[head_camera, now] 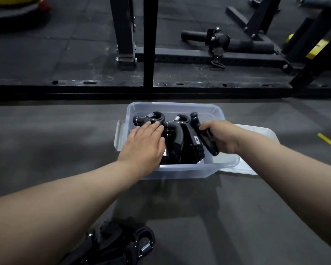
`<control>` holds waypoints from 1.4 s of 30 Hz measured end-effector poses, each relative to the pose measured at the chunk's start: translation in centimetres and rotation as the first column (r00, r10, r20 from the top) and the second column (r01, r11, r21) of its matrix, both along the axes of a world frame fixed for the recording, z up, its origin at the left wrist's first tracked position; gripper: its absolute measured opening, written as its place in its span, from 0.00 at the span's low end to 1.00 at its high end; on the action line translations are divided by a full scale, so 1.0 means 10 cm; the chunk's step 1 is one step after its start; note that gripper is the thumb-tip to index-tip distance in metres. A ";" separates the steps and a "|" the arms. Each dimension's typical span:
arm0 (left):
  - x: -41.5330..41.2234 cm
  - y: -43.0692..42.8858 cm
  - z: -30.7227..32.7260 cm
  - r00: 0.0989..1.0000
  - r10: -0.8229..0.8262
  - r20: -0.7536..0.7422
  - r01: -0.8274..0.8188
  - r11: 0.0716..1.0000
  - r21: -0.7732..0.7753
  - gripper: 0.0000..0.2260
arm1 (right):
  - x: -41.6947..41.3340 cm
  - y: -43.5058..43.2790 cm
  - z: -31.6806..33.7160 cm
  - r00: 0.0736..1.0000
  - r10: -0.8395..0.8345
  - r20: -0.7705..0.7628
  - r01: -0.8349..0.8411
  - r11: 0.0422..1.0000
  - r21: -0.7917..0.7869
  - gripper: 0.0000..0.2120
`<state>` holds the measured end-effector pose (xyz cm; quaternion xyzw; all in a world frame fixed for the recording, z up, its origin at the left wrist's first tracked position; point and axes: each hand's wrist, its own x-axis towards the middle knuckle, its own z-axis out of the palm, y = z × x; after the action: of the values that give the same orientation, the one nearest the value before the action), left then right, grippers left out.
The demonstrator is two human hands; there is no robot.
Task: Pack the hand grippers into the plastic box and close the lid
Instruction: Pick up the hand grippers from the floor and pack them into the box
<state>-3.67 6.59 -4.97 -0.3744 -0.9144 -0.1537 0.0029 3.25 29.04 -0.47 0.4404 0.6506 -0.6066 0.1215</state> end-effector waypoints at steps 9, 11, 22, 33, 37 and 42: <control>0.00 0.01 -0.01 1.000 0.012 0.005 -0.012 1.000 0.013 0.22 | -0.05 -0.01 -0.41 0.982 -0.096 0.162 0.102 0.994 -0.029 0.13; 0.00 0.01 0.00 1.000 0.012 0.015 -0.012 1.000 0.021 0.22 | -0.04 -0.01 -0.48 0.985 -0.030 0.173 0.022 0.999 0.048 0.14; 0.01 0.01 0.01 1.000 0.012 0.009 -0.012 1.000 0.007 0.22 | 0.05 -0.06 -0.43 0.899 0.381 0.216 -0.403 0.913 0.067 0.16; 0.01 0.00 0.03 1.000 0.012 0.028 -0.013 1.000 0.020 0.22 | -0.03 -0.07 -0.42 0.987 0.095 0.133 -0.123 0.968 0.220 0.11; -0.01 -0.03 0.04 0.998 0.023 0.052 -0.026 0.998 0.058 0.23 | -0.03 -0.19 -0.20 0.997 0.040 -0.064 -0.021 0.961 0.276 0.10; -0.07 -0.07 0.08 0.999 -0.014 -0.032 0.015 1.000 0.009 0.23 | 0.22 -0.54 -0.04 0.914 0.320 -0.249 -0.093 0.763 0.640 0.14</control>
<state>-4.40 5.94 -4.15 -0.3835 -0.9108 -0.1520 0.0181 5.50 23.63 -0.91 0.2672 0.8683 -0.4108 -0.0769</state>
